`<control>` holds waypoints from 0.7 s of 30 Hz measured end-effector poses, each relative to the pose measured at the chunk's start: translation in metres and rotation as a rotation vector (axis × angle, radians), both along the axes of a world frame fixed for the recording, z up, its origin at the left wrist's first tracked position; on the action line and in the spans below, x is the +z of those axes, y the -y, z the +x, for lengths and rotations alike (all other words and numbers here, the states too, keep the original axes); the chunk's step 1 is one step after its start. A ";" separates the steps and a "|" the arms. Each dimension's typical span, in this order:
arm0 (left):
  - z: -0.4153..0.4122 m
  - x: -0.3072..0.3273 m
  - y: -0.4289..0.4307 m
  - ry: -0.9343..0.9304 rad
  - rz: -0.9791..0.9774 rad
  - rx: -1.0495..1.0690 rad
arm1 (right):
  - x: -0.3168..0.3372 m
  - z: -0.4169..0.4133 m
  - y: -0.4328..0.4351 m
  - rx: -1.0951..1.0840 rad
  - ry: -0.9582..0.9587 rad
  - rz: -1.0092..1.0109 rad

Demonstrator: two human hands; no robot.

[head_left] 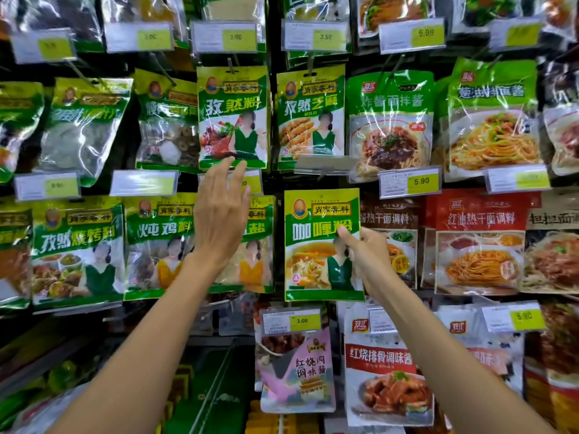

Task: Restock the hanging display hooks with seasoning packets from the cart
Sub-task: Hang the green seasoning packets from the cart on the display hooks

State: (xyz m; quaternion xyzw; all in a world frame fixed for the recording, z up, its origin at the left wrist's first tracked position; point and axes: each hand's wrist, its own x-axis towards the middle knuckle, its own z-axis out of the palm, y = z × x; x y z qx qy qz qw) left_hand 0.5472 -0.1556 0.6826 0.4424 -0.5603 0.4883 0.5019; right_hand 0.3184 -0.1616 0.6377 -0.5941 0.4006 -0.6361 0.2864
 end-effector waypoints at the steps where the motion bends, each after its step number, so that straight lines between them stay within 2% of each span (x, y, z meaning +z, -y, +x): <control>1: 0.001 0.000 0.004 0.029 0.003 0.024 | 0.003 0.000 0.001 -0.004 -0.004 -0.001; 13: 0.006 0.001 0.018 0.054 -0.003 0.019 | 0.005 -0.007 0.013 0.078 0.066 0.029; 21: 0.005 0.001 0.017 0.049 0.003 0.017 | 0.012 -0.002 0.022 0.003 0.059 0.090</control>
